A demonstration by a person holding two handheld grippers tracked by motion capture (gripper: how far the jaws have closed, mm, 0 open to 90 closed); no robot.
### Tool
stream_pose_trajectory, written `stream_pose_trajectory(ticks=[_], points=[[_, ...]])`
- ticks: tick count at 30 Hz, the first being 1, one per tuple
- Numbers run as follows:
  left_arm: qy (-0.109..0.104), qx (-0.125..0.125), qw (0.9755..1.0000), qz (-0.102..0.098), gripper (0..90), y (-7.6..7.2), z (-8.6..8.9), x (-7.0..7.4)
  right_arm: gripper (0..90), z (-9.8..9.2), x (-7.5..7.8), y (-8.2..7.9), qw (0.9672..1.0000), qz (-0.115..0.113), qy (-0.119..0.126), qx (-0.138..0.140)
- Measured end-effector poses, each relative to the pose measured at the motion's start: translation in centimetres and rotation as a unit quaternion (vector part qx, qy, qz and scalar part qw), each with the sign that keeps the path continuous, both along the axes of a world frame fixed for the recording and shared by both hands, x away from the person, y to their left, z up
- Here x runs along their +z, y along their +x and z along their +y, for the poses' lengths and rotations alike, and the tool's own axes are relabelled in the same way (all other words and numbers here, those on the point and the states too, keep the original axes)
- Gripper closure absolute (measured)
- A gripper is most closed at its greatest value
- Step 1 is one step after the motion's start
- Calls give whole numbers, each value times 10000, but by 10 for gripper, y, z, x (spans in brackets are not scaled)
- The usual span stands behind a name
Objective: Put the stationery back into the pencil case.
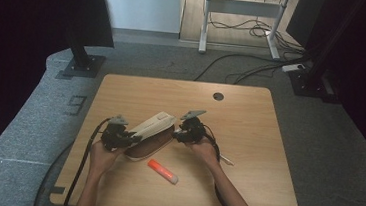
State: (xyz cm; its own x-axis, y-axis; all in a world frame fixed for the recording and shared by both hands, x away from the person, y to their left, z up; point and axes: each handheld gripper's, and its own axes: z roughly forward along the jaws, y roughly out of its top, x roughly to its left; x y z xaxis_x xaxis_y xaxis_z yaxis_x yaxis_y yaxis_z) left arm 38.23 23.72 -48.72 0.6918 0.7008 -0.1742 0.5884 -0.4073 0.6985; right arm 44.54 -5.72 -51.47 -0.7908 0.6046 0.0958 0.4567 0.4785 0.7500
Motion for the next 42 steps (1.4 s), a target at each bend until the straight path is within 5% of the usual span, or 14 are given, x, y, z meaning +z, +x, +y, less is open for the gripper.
stream_pose_trajectory(ticks=[21,42], points=[[9,-27,10000,-3,730,0,0,1,457,38,-16,15,9999,-79,-135,3],[-27,-61,10000,-19,734,0,0,1,394,52,-24,25,9998,-88,-190,-27]])
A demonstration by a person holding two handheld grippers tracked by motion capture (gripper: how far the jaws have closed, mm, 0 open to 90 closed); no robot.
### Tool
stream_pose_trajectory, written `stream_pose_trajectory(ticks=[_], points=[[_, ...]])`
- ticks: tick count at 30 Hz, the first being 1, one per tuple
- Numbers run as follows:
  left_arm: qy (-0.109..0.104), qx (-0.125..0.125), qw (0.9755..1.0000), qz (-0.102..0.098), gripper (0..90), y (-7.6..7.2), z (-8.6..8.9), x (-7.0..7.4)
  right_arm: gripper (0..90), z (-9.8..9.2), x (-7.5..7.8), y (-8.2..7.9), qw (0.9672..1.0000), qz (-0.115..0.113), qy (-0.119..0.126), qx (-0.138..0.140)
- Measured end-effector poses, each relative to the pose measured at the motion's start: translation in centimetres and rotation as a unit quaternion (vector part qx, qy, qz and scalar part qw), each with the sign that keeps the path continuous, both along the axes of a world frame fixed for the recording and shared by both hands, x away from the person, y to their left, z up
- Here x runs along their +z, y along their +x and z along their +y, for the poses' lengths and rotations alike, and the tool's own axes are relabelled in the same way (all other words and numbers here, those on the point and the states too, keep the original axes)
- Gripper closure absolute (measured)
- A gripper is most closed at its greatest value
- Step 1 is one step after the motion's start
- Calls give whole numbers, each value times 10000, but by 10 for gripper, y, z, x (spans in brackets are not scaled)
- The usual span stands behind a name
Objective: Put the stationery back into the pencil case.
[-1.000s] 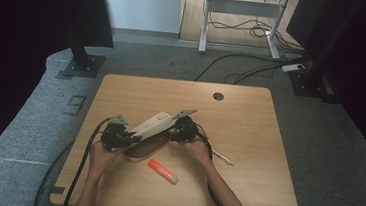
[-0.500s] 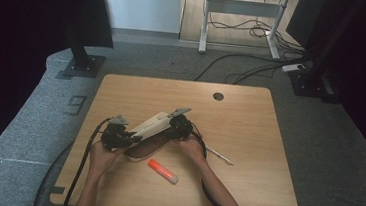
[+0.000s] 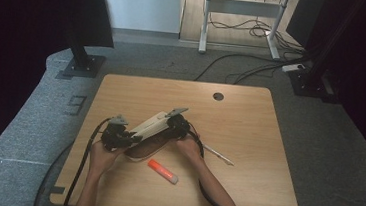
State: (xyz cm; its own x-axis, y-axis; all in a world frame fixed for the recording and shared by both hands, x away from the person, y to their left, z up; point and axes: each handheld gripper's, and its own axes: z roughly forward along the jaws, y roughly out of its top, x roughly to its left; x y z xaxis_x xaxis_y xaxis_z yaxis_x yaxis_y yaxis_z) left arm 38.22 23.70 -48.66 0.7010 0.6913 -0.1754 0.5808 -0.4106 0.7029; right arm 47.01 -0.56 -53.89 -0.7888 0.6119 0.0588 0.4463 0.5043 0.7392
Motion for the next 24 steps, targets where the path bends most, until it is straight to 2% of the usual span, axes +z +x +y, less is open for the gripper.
stream_pose_trajectory(ticks=[10,13,24], points=[[16,8,10000,5,736,0,0,0,275,-6,8,-5,9999,86,-31,142],[13,11,10000,9,735,0,0,0,266,-9,10,-8,9997,78,-121,207],[5,18,10000,10,734,0,1,0,254,-26,17,-16,9992,164,-159,333]])
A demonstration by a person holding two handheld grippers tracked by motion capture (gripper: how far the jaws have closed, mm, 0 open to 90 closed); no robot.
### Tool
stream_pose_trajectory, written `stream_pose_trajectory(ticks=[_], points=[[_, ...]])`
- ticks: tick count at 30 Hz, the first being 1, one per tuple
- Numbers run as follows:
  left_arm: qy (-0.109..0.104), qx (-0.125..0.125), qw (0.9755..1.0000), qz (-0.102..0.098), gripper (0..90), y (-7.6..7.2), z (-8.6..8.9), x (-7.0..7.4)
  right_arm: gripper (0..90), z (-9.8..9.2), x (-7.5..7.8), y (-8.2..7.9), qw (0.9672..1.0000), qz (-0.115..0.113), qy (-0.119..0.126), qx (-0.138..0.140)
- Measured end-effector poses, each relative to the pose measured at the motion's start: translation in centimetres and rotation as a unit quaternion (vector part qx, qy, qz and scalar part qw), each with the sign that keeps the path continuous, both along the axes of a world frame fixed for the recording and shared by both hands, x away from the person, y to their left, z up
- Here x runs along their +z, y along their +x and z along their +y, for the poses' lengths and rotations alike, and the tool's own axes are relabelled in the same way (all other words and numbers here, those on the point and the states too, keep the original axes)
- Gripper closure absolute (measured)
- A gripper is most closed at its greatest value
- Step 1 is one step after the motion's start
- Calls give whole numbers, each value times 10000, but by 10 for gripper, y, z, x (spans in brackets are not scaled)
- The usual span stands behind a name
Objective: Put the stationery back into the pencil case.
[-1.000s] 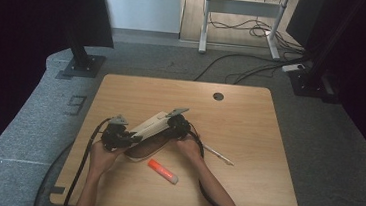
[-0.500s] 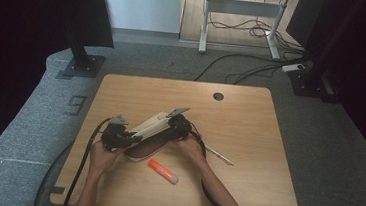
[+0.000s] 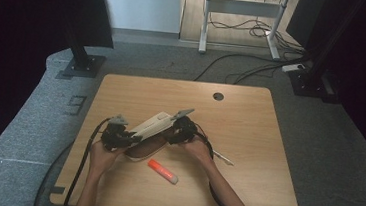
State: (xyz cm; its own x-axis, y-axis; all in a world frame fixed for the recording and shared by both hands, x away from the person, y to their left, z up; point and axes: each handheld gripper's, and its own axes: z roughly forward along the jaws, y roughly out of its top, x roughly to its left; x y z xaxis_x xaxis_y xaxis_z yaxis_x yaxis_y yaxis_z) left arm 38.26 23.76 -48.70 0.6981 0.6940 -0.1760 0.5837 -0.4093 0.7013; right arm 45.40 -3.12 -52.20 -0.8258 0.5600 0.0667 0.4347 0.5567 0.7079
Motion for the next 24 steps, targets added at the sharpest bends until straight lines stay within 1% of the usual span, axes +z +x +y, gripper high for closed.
stream_pose_trajectory(ticks=[5,11,13,18,24], points=[[-2,-6,10000,7,734,0,0,0,248,-7,3,-4,10000,70,-20,28],[-7,-9,10000,14,732,0,0,0,242,-16,8,-9,9998,102,-50,137],[-11,-11,10000,20,731,0,0,0,239,-20,10,-11,9997,108,-96,177],[-4,-13,10000,21,730,0,0,0,250,-35,16,-15,9997,159,27,176],[-10,-17,10000,32,728,0,0,-1,256,-54,20,-19,9997,203,93,131]])
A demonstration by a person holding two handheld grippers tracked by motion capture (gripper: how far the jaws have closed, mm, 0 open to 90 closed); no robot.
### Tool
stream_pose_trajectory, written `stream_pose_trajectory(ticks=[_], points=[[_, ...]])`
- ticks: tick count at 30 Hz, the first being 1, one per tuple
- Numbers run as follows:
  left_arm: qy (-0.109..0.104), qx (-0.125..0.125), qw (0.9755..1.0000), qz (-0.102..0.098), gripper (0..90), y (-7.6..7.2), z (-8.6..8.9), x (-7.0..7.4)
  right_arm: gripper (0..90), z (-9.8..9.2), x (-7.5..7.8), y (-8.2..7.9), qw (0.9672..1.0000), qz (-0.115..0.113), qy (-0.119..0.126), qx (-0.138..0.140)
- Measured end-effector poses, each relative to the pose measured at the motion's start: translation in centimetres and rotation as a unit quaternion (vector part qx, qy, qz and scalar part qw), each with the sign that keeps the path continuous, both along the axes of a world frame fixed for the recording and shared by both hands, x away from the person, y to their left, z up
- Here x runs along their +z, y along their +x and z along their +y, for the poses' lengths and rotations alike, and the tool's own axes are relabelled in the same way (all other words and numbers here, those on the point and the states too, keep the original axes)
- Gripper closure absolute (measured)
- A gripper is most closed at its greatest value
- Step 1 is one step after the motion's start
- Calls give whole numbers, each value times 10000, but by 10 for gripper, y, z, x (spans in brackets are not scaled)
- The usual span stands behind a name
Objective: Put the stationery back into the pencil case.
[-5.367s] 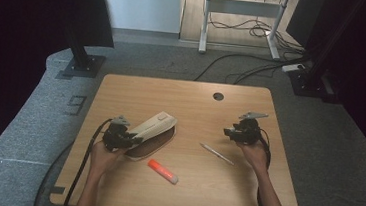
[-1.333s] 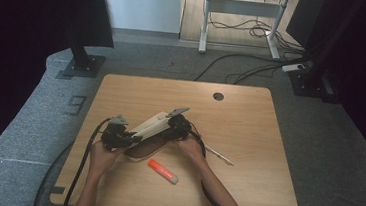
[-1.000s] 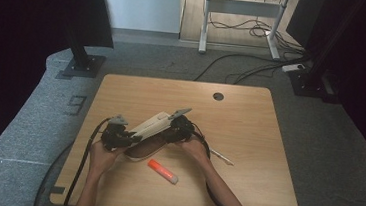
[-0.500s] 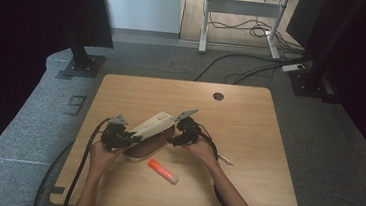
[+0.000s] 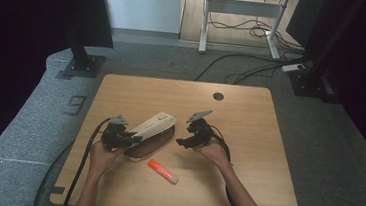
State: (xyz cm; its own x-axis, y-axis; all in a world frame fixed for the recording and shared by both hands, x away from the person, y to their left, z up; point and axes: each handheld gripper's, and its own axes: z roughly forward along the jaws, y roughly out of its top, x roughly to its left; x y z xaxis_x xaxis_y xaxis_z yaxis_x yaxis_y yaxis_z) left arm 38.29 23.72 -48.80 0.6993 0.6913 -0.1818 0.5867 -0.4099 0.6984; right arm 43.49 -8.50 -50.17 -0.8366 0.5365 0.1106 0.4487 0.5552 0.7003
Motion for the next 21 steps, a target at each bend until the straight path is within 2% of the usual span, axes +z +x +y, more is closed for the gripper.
stream_pose_trajectory(ticks=[9,21], points=[[10,-11,10000,0,726,0,0,0,263,-26,1,-5,9999,61,50,-120],[3,-24,10000,8,721,0,0,0,426,-62,-8,-13,9995,7,-82,-308]])
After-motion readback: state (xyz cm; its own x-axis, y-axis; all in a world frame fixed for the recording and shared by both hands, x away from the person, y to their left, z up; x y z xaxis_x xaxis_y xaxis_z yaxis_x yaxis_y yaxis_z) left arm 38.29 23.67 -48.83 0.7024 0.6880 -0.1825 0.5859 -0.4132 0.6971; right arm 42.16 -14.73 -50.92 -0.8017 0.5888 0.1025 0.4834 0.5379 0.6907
